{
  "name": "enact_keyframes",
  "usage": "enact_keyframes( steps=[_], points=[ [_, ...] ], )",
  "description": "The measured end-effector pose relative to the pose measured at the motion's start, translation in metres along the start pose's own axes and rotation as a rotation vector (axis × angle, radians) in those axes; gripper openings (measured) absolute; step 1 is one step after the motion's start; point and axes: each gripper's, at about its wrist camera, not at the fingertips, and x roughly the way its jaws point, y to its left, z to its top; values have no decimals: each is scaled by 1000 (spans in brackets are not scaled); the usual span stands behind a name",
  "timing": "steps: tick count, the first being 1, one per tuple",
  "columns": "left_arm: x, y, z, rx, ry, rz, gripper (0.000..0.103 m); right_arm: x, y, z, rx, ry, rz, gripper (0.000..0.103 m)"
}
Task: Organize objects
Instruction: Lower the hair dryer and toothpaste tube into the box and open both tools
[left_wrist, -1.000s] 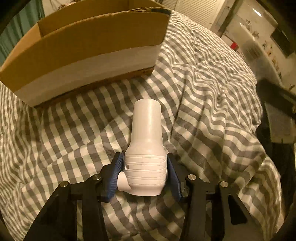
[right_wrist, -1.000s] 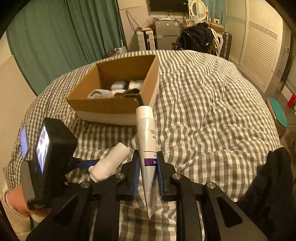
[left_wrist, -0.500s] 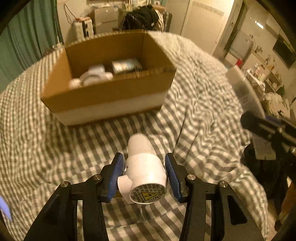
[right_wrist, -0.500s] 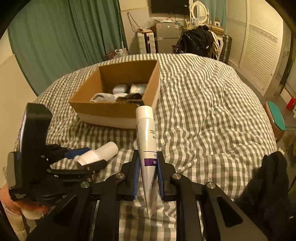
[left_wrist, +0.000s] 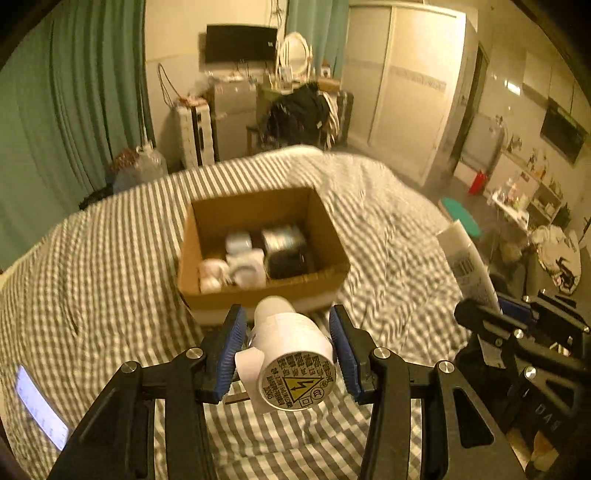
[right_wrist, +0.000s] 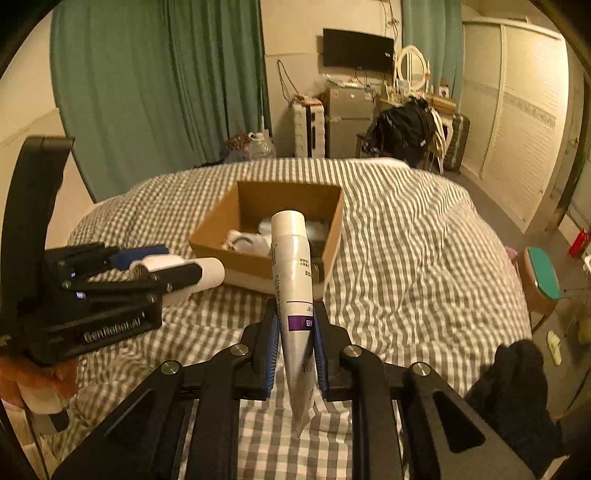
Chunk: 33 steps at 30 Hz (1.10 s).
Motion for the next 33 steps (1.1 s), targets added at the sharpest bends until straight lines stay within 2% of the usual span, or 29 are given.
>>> enact_keyframes(
  steps=[8, 15, 20, 24, 29, 33],
  points=[
    [-20, 12, 37, -2, -81, 27, 48, -23, 21, 44, -54, -83, 22, 16],
    [9, 31, 71, -14, -82, 55, 48, -2, 27, 90, -51, -101, 73, 16],
    [50, 44, 94, -20, -52, 62, 48, 38, 23, 125, -16, -77, 120, 16],
    [99, 53, 109, -23, -10, 61, 48, 92, 11, 144, 23, -30, 131, 16],
    [161, 63, 113, -15, 46, 55, 48, 166, -5, 149, 55, 64, 121, 16],
    [205, 70, 105, -33, 102, 48, 48, 213, -19, 138, 54, 130, 106, 16]
  ],
)
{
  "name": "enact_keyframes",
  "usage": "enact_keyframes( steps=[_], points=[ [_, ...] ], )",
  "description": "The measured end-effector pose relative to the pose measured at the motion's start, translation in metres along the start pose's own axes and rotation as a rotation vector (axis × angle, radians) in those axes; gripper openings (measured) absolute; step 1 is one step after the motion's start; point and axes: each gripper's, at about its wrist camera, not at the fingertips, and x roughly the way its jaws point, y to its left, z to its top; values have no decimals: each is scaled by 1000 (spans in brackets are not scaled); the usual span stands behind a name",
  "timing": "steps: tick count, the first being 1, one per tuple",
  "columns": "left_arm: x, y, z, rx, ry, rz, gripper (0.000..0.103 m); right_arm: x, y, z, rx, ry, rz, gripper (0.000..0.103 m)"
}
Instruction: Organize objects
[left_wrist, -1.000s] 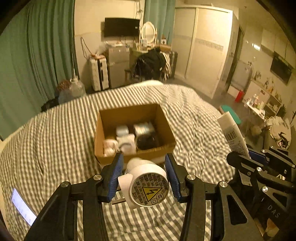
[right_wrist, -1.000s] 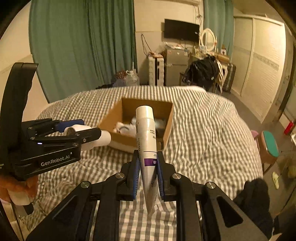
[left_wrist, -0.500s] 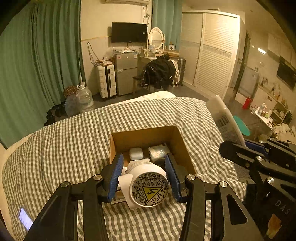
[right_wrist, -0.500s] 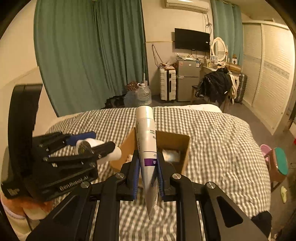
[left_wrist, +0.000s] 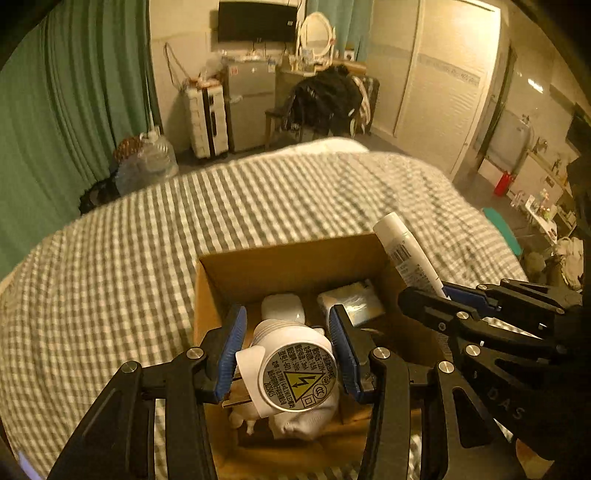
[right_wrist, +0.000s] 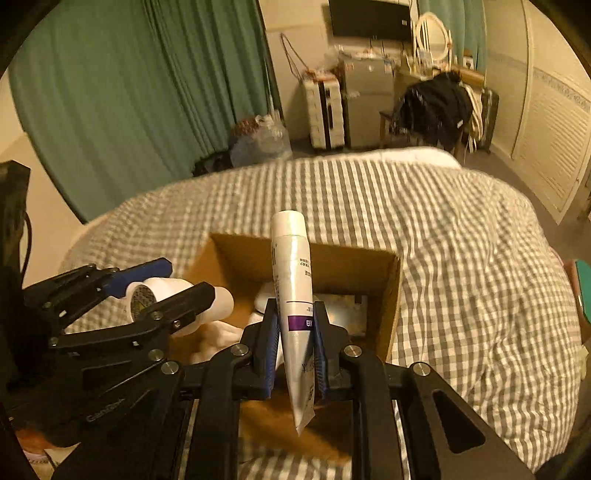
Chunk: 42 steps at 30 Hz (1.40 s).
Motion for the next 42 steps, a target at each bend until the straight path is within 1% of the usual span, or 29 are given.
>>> enact_keyframes(
  steps=[4, 7, 11, 15, 16, 19, 21, 22, 24, 25, 27, 28, 30, 35, 40, 42],
  points=[
    [26, 2, -7, -13, 33, 0, 48, 39, -13, -6, 8, 54, -1, 16],
    [39, 3, -12, -13, 52, 6, 48, 54, -20, -8, 10, 69, 7, 16],
    [46, -1, -14, -6, 53, 3, 48, 61, -22, -8, 9, 64, 6, 17],
    [46, -4, -13, 2, 63, 22, 49, 60, -21, -6, 16, 51, 4, 18],
    [45, -5, -12, 7, 65, 32, 51, 57, -21, -5, 18, 46, 5, 18],
    [38, -6, -7, 14, 57, 44, 62, 46, -20, -1, 19, 25, -2, 22],
    [28, -8, -2, 13, 41, 60, 68, 34, -22, 4, 22, 1, -8, 29],
    [22, -9, 0, 12, 33, 64, 71, 28, -22, 6, 24, -11, -12, 32],
    [5, -11, 6, 11, 7, 77, 76, 15, -23, 11, 33, -38, -22, 42],
    [-5, -12, 8, 13, -8, 84, 79, 5, -23, 14, 39, -52, -25, 45],
    [-24, -12, 12, 12, -40, 96, 82, -12, -23, 18, 45, -81, -29, 54],
    [-33, -12, 14, 10, -53, 98, 85, -24, -22, 20, 46, -105, -33, 56],
    [-60, -14, 18, 5, -94, 102, 88, -45, -20, 21, 49, -143, -42, 63],
    [-121, -19, 26, 15, -181, 113, 92, -109, -9, 27, 52, -243, -63, 75],
    [-189, -30, 22, 22, -282, 115, 97, -180, 8, 18, 41, -350, -86, 79],
    [-211, -34, 19, 26, -316, 115, 98, -203, 11, 13, 41, -388, -92, 83]
  ],
)
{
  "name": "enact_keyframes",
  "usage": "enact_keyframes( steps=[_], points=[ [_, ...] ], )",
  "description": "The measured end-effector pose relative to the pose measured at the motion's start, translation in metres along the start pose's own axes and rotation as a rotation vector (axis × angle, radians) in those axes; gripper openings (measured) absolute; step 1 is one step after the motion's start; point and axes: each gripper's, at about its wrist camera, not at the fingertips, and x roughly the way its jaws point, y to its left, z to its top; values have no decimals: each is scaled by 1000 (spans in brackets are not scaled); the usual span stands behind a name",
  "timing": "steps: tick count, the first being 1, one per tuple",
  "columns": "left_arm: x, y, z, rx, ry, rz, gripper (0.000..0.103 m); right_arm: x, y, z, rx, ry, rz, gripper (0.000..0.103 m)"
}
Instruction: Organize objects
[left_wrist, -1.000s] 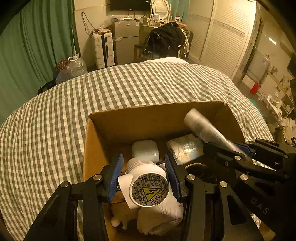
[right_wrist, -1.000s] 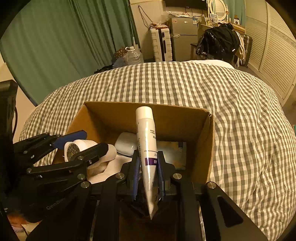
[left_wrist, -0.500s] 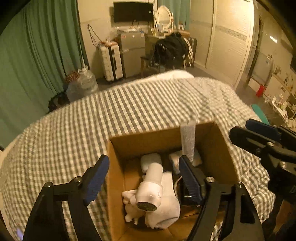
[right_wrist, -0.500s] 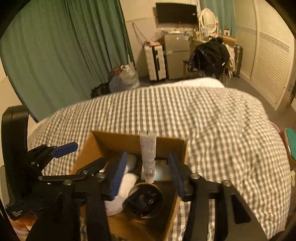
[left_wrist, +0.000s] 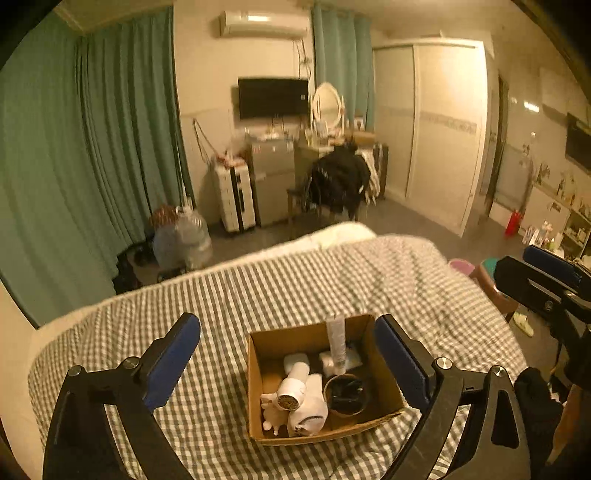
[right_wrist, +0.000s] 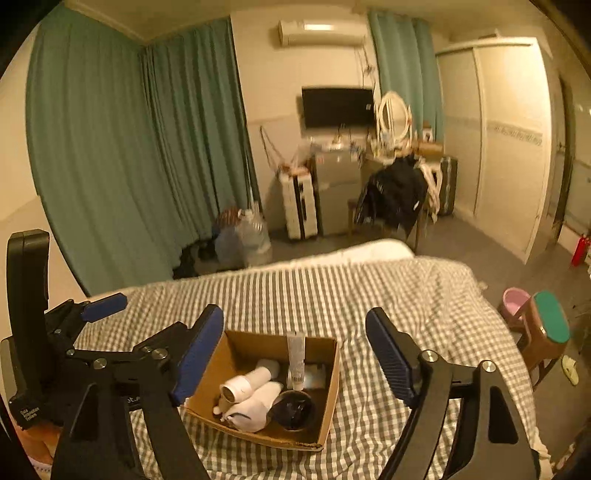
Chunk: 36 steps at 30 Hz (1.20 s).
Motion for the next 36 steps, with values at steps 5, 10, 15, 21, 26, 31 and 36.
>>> enact_keyframes(
  steps=[5, 10, 15, 21, 26, 31, 36],
  points=[
    [-46, -5, -1, 8, -69, 5, 101, -63, 6, 3, 1, -96, -21, 90],
    [-82, -9, -12, 13, -114, 2, 102, -107, 4, -12, 27, -171, -26, 92],
    [-107, -11, -28, 24, -156, 23, 102, -129, 1, -36, 51, -205, -10, 93],
    [-120, -10, -59, 3, -216, 55, 103, -139, 4, -72, 30, -237, -35, 97],
    [-115, -14, -90, 3, -240, 84, 103, -133, 4, -103, 20, -235, -56, 99],
    [-103, -11, -125, -11, -235, 103, 103, -115, 2, -136, -15, -229, -113, 100],
    [-81, -5, -167, -56, -200, 119, 103, -89, -1, -169, -22, -201, -146, 100]
  ],
)
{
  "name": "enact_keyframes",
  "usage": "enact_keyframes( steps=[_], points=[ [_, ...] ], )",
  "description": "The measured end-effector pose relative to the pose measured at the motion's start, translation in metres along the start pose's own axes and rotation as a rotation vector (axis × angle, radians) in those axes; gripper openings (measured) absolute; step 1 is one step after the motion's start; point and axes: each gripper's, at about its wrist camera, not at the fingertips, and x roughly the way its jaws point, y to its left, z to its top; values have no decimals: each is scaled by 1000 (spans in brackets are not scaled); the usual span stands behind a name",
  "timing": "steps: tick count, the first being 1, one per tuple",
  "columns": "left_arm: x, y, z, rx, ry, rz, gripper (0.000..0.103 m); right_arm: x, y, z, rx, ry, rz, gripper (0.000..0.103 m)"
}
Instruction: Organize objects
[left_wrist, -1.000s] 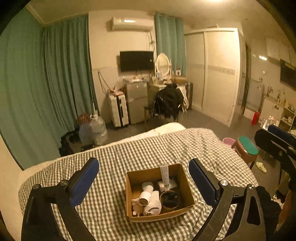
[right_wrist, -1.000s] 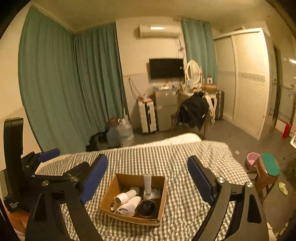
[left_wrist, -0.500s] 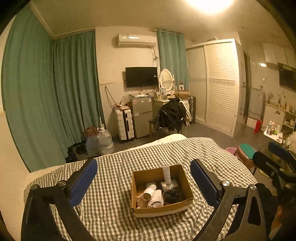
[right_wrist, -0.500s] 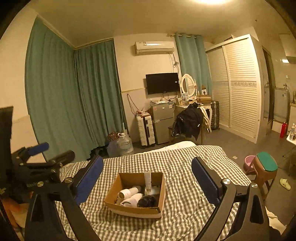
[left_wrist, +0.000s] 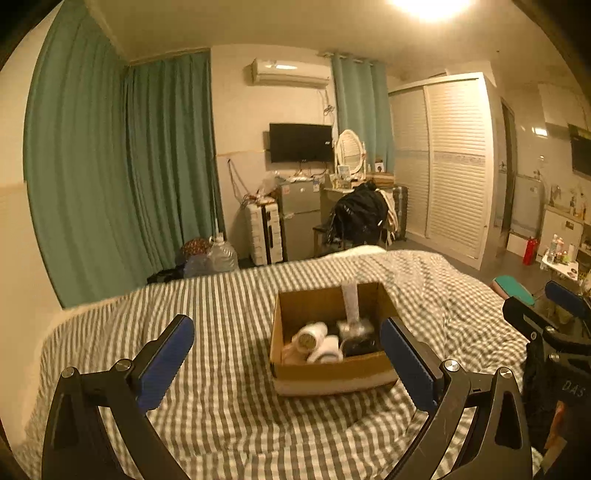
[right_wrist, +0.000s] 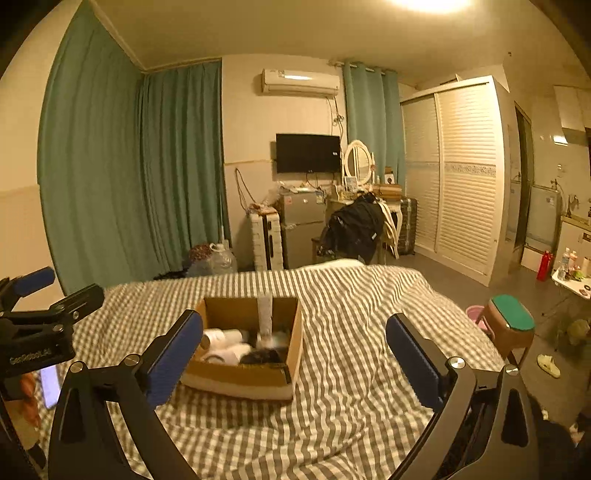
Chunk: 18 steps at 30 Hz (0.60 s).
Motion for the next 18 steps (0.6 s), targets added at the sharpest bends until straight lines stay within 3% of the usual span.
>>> enact_keyframes(
  steps=[10, 18],
  points=[
    [9, 6, -63, -119, 6, 34, 103, 21, 13, -58, -44, -7, -63, 100],
    [12, 8, -82, -143, 18, 49, 103, 20, 8, -76, -24, -33, -94, 100]
  ],
)
